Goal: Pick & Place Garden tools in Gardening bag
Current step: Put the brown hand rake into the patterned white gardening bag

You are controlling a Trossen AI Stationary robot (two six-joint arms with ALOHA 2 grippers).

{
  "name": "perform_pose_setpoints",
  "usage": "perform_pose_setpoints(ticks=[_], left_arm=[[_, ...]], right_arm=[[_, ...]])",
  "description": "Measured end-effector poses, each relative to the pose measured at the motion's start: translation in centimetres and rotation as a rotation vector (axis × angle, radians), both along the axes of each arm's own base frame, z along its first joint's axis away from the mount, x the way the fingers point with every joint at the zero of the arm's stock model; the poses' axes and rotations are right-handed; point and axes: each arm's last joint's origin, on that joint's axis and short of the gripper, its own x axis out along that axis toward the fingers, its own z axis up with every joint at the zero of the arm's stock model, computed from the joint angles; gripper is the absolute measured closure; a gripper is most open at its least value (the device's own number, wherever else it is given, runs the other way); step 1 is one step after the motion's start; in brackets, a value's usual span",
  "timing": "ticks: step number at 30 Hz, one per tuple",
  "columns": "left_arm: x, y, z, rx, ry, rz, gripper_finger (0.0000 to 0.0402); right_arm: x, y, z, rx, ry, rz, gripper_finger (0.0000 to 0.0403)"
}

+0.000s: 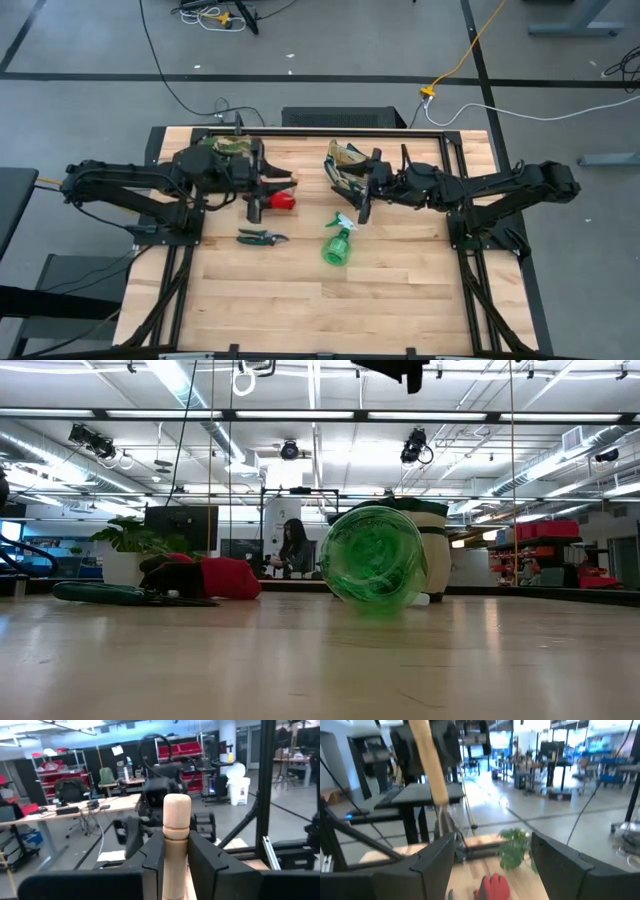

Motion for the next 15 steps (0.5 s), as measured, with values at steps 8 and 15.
perform_pose_setpoints(ticks=[8, 15], left_arm=[[1.6, 0.6, -0.7, -0.004, -0.003, 0.001, 0.0336], [2.4, 1.4, -1.1, -0.004, -0.003, 0.011, 0.0336]], right_arm=[[1.4, 0.1, -0.8, -0.034, -0.043, 0.008, 0.0140], [2.3, 0.3, -1.2, -0.035, -0.093, 0.060, 0.0140]])
